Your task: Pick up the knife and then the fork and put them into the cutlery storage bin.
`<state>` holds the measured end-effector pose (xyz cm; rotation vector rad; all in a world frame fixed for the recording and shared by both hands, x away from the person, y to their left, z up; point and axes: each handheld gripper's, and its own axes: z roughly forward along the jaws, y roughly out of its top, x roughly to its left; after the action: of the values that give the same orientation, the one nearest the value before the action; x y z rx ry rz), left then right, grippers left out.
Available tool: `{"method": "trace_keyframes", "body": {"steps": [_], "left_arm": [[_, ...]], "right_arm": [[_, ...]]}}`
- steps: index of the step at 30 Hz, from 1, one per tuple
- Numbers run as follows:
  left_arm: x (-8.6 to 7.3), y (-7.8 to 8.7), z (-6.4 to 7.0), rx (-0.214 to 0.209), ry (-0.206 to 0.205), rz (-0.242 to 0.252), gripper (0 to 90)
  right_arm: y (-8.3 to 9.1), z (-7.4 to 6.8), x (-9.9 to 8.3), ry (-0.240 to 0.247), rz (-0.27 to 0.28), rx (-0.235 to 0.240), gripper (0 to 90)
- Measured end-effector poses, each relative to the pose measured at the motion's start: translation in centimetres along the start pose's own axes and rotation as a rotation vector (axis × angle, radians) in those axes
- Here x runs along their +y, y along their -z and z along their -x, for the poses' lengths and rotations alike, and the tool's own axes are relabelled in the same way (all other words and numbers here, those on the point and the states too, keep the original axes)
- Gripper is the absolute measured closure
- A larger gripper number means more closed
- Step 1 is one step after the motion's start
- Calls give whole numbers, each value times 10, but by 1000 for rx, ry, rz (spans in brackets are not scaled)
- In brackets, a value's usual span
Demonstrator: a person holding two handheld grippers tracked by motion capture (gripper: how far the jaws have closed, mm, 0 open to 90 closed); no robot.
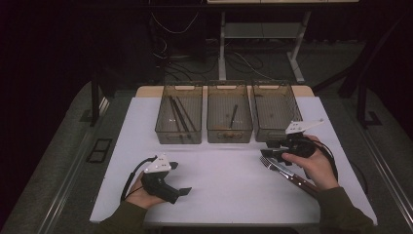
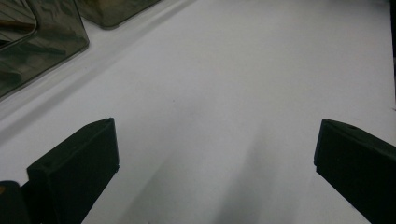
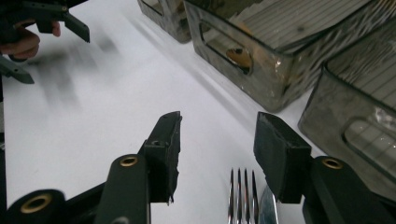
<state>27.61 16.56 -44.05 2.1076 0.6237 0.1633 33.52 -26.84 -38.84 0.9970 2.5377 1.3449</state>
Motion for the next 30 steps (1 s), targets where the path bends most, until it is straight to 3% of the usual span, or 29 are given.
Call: {"method": "trace_keyframes", "body": {"steps": [9, 18, 24, 30], "left_arm": [[0, 1, -1, 0, -2, 10, 0], [0, 0, -1, 1, -3, 5, 0], [0, 0, 0, 3, -2, 4, 0], [0, 0, 0, 2, -2, 3, 0]], "right_arm": [[15, 0, -15, 0, -11, -7, 498], [26, 0, -29, -1, -59, -38, 517], [31, -1, -36, 15, -131, -68, 537], [36, 2, -43, -5, -218, -84, 595]]}}
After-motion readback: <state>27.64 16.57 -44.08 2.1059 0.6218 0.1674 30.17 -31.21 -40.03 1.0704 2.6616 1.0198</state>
